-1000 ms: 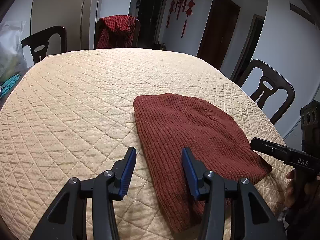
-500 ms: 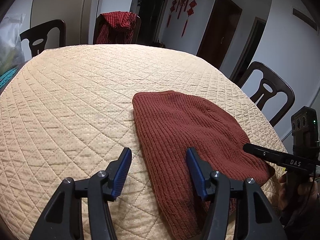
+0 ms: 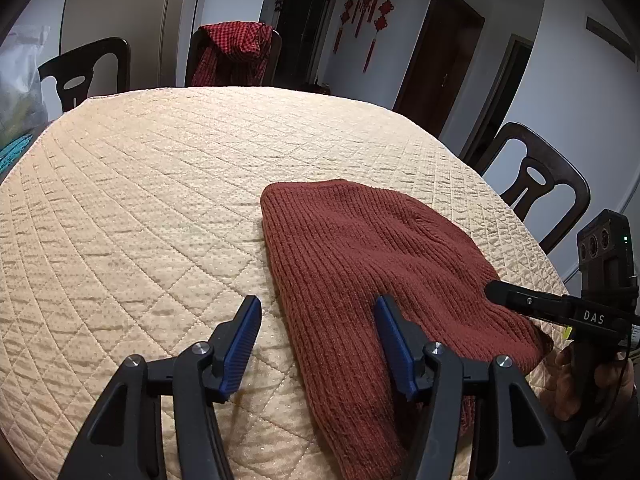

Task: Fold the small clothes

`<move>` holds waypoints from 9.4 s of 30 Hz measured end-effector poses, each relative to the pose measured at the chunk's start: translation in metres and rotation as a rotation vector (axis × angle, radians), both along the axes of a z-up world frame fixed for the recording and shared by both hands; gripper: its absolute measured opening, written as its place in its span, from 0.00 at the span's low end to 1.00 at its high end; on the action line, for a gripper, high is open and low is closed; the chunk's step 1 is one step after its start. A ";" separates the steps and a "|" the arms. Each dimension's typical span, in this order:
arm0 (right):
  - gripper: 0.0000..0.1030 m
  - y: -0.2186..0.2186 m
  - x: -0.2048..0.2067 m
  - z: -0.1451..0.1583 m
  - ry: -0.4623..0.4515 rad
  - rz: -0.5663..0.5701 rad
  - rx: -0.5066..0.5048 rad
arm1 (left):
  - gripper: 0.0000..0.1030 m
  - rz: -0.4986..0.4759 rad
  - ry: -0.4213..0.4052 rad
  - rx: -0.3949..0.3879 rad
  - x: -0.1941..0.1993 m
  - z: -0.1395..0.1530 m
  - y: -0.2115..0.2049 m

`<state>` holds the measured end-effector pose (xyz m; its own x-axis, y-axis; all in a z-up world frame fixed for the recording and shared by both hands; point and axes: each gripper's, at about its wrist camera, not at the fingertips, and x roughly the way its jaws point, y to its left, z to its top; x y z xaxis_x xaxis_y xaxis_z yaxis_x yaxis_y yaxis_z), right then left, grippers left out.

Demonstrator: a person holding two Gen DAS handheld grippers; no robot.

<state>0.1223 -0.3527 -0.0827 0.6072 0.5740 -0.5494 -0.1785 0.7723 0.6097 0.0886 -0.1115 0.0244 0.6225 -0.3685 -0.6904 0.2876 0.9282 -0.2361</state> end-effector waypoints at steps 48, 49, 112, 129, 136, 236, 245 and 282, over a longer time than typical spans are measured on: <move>0.21 0.003 -0.008 0.020 -0.063 0.083 0.085 | 0.31 -0.101 -0.016 0.002 -0.002 0.025 -0.006; 0.21 0.005 -0.009 0.022 -0.069 0.083 0.081 | 0.31 -0.103 -0.022 0.004 -0.003 0.027 -0.006; 0.24 0.218 0.129 0.056 -0.120 0.291 -0.095 | 0.37 0.220 -0.056 0.021 0.069 0.035 0.196; 0.14 0.235 0.076 0.068 -0.215 0.398 -0.266 | 0.36 0.214 -0.048 0.060 0.013 0.032 0.194; 0.14 0.242 0.066 0.037 -0.177 0.422 -0.345 | 0.36 0.233 -0.001 0.125 0.006 0.008 0.184; 0.34 0.233 0.005 0.013 -0.199 0.305 -0.599 | 0.52 0.324 0.056 0.252 -0.043 -0.012 0.169; 0.34 0.234 0.005 0.013 -0.198 0.305 -0.596 | 0.52 0.325 0.056 0.253 -0.043 -0.012 0.169; 0.34 0.233 0.005 0.014 -0.197 0.306 -0.591 | 0.58 0.334 0.058 0.255 -0.043 -0.013 0.172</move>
